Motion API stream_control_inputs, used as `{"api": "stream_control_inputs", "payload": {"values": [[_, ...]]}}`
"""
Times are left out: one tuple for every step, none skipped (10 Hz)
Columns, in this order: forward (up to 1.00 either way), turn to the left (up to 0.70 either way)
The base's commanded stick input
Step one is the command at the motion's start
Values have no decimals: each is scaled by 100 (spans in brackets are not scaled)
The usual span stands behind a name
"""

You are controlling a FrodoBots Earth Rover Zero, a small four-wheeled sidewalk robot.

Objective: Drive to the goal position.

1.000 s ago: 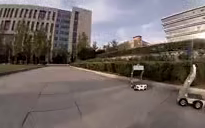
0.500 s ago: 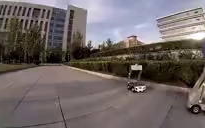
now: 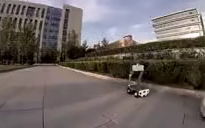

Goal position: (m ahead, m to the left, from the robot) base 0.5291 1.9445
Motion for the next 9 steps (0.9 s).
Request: {"api": "stream_control_inputs", "payload": {"values": [[70,-14],[70,-14],[70,-14],[70,-14],[70,-14],[70,-14],[70,-14],[70,-14],[70,-14]]}}
